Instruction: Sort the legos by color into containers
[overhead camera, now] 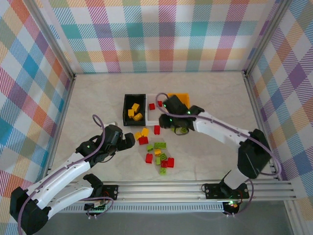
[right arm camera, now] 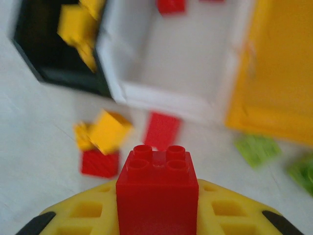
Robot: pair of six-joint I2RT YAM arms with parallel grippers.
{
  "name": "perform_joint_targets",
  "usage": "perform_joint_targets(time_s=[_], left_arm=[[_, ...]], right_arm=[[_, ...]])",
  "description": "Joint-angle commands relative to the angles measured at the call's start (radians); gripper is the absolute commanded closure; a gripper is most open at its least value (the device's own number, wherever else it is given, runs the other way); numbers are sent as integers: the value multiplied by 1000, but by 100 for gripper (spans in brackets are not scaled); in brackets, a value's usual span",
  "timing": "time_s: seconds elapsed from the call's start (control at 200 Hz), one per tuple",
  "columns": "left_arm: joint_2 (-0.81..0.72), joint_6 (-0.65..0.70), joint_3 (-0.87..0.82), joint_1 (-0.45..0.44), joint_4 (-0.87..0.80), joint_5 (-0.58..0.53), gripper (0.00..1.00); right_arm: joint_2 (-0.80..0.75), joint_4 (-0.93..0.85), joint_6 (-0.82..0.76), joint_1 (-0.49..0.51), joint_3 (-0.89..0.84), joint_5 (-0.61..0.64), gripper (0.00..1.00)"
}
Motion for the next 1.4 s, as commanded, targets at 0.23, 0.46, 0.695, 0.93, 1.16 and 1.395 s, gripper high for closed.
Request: perform_joint_targets(time_s=[0.23,0.46,0.695,0.93,1.16,1.395], left_arm=[[10,52,35,1,-30,25,0],[16,52,27,1,-23,28,0],[11,52,33,1,-22,37,0],[24,93,67,-1,-14,85,0],[138,147,131,-104,-3,124,1],[343,180,170,-246,-2,133,12]], right_arm=[[352,17,-51,-83,325,10,73],[456,-27,-31,-98,431,19,65],[404,-3,1,-110,421,8,34],[236,51,2,-110,296,-44,30],[-2,100,-1,-98,14,-102,29],[-228,98,15,-96,-294,-92,29]])
